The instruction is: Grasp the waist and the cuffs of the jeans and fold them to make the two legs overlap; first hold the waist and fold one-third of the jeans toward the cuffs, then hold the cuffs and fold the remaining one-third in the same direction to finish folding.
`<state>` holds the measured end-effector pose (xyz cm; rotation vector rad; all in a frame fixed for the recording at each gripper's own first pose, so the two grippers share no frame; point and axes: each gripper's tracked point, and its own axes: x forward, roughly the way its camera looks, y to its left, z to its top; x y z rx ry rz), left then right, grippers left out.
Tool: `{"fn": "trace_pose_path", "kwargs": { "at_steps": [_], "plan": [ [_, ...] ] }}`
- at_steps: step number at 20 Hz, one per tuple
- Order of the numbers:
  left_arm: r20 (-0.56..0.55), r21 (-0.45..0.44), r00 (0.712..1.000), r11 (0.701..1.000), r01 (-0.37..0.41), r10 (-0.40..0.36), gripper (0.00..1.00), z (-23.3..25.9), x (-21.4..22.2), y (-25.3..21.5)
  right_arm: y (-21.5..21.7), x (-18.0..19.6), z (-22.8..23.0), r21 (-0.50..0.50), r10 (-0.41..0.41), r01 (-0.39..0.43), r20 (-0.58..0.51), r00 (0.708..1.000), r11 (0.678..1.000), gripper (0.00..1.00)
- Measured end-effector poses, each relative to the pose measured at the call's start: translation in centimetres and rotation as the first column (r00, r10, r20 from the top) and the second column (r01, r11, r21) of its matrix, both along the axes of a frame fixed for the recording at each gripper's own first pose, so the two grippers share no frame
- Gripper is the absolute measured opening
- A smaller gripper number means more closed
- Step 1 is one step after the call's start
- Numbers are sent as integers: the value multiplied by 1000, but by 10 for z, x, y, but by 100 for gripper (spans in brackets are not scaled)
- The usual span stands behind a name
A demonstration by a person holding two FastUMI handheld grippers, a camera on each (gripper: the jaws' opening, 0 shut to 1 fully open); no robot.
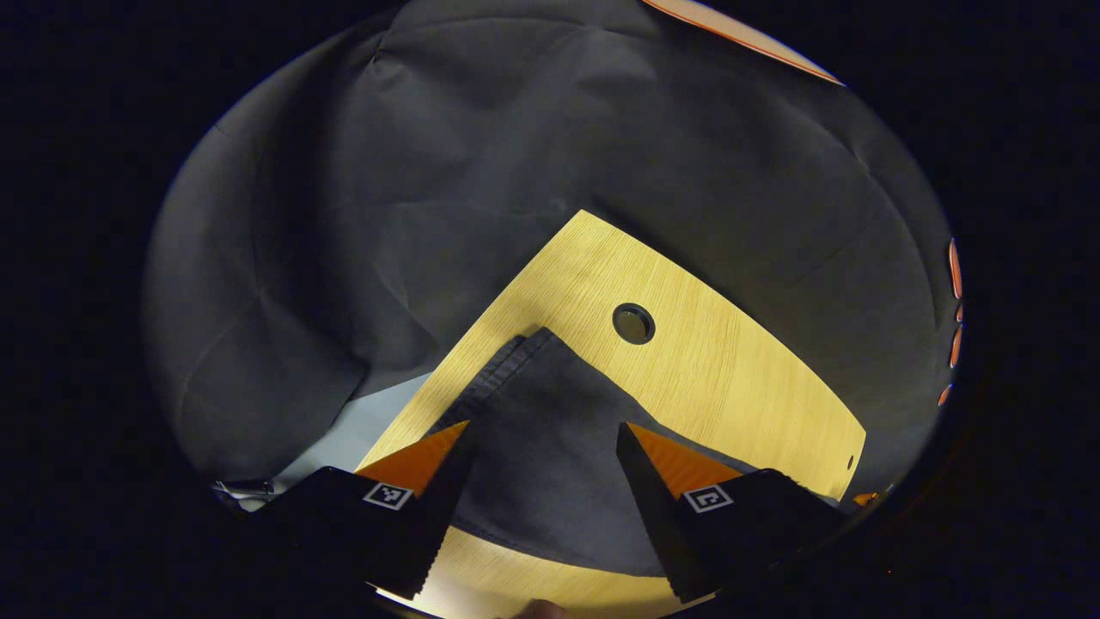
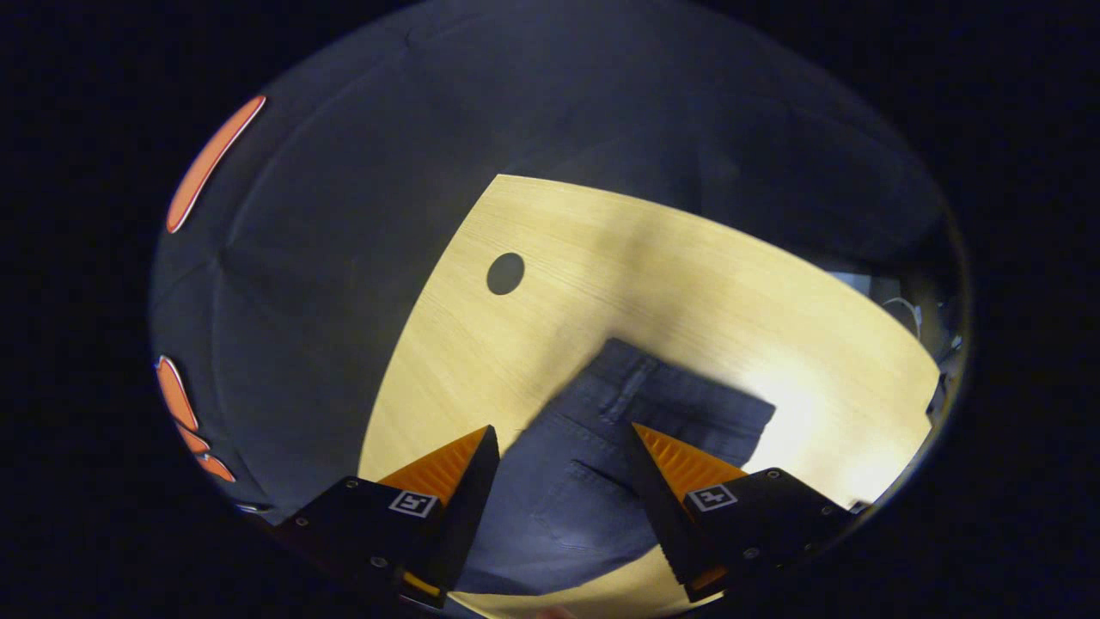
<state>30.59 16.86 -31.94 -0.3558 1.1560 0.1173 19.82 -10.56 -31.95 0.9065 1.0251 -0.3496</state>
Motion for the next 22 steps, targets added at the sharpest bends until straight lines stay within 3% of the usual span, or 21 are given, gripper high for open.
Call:
{"fn": "trace_pose_path", "kwargs": {
  "at_steps": [2, 4, 10, 13, 17, 19, 22],
  "plan": [
    [24, 5, 1000, 1000, 10, -10, 99, 8, -3, 0, -22, -24, -10, -90, 25, -29, -54, 998, 995, 97],
    [46, 1, 999, 1000, 22, -22, 99, 18, -7, -4, -36, -40, -20, -143, 36, -49, -91, 995, 989, 98],
    [27, 21, 997, 998, 65, -65, 100, 13, -27, -6, -35, -66, -72, -85, 8, -27, -218, 976, 996, 98],
    [15, 20, 998, 998, 66, -66, 99, 10, -50, -14, -33, -60, -80, -38, -29, 21, -213, 977, 999, 98],
    [27, 30, 997, 997, 68, -69, 99, 26, -75, -18, -30, -59, -88, -44, -32, 22, -222, 975, 999, 99],
    [37, 9, 997, 998, 63, -63, 99, 36, -92, -24, -24, -54, -87, -32, -21, 16, -189, 982, 999, 95],
    [38, 13, 997, 998, 64, -65, 99, 37, -112, -29, -15, -48, -85, 3, -40, 41, -160, 986, 999, 52]
  ]
}}
